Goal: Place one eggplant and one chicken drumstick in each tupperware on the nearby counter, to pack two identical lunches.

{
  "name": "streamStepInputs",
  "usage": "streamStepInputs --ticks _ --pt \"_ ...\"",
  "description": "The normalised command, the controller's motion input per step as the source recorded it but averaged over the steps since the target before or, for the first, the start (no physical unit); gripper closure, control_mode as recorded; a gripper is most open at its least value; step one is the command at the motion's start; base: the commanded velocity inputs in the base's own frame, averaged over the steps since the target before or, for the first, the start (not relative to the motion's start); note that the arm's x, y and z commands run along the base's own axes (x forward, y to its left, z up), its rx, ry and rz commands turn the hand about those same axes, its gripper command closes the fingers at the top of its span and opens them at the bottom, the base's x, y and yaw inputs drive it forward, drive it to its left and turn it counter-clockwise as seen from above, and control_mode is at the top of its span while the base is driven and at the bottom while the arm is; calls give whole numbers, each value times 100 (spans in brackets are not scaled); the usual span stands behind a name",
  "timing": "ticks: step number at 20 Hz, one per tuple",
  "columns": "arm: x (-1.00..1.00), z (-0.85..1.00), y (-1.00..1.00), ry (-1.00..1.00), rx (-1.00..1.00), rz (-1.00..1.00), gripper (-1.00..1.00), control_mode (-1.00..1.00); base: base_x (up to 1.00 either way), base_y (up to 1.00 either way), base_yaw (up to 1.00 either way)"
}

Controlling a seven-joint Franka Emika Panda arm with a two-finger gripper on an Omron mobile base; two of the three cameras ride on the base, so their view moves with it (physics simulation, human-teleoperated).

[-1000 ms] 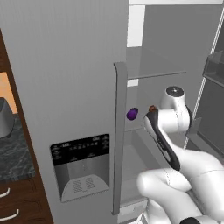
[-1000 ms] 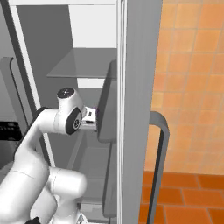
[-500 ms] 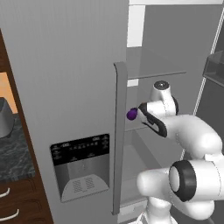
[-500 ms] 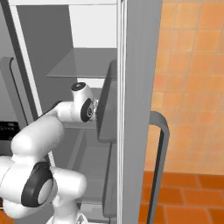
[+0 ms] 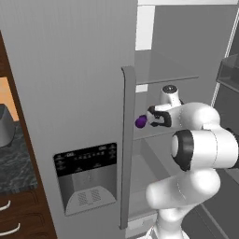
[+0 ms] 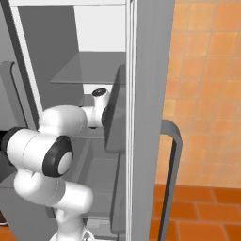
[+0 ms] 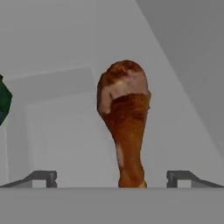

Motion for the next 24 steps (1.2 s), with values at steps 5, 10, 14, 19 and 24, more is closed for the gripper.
streamStepInputs --ticks 5,10,14,19,24 --pt "55 -33 -10 0 0 0 -100 -100 0 0 0" --pt "62 -36 -6 0 0 0 -100 -100 0 0 0" --pt "30 -55 -19 0 -1 0 -100 -100 0 0 0" --pt "-67 -63 0 0 -5 0 -100 -100 0 0 0" --pt "-69 -40 1 0 -2 0 -100 -100 0 0 0"
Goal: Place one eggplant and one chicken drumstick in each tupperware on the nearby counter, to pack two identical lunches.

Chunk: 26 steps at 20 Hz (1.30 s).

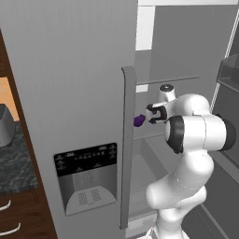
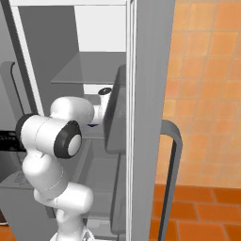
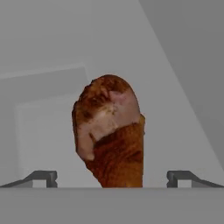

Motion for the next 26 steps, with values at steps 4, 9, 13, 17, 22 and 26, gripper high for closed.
streamStepInputs --ticks 4,9,13,17,22,26 --pt "11 -37 0 2 0 0 100 -100 0 0 0" --pt "8 -41 0 8 0 0 100 -100 0 0 0" --pt "-56 -24 13 7 0 0 100 -100 0 0 0" --pt "-100 0 41 0 0 0 100 -100 0 0 0" --pt "-100 2 34 -5 0 2 100 -100 0 0 0" --pt "-100 36 2 -19 0 3 100 -100 0 0 0"
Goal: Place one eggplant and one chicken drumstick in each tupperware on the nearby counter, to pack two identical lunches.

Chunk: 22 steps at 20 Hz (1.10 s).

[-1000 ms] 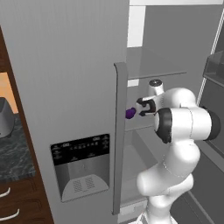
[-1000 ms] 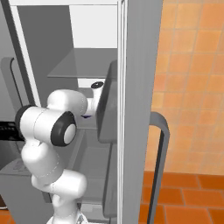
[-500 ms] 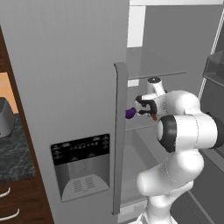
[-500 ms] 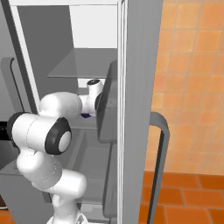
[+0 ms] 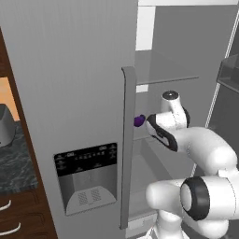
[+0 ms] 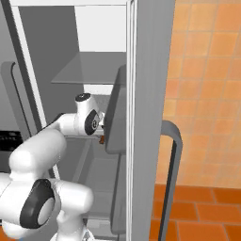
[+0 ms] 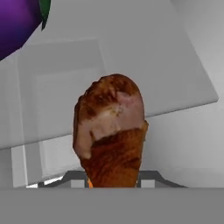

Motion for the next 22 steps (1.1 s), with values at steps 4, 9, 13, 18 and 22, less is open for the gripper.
streamStepInputs --ticks 4,9,13,18,22 --pt "-100 56 0 -23 0 5 100 -100 0 0 0" --pt "-100 55 3 -13 0 13 100 -100 0 0 0" --pt "-100 50 1 -23 0 16 100 -100 0 0 0" --pt "-100 48 8 -21 0 17 100 -100 0 0 0" --pt "-20 8 10 -1 0 4 100 100 -72 46 13"
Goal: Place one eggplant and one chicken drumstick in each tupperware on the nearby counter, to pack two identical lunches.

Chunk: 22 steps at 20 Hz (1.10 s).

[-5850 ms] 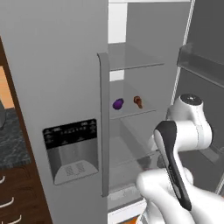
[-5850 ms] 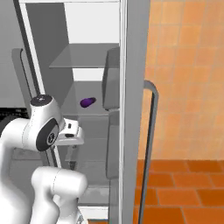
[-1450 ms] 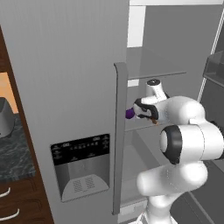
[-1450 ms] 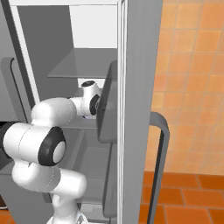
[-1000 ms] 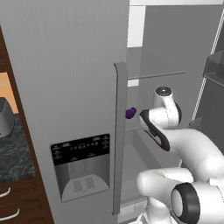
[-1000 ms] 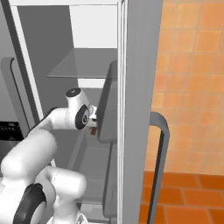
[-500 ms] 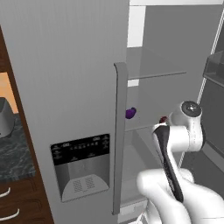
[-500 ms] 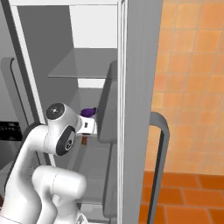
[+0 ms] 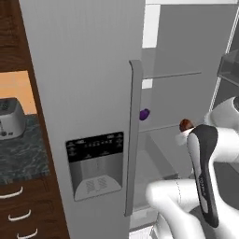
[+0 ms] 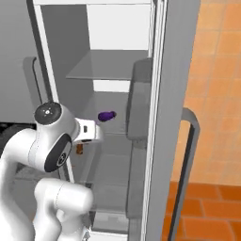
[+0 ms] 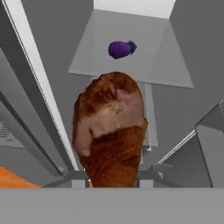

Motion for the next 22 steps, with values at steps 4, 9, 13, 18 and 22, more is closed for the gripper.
streamStepInputs --ticks 4,9,13,18,22 --pt "0 0 0 0 0 0 100 100 -85 97 21" --pt "0 0 0 0 0 0 100 100 -9 100 17" --pt "0 0 0 0 0 0 100 100 11 100 13" --pt "0 0 0 0 0 0 100 100 25 100 19" --pt "0 0 0 0 0 0 100 100 44 100 17"
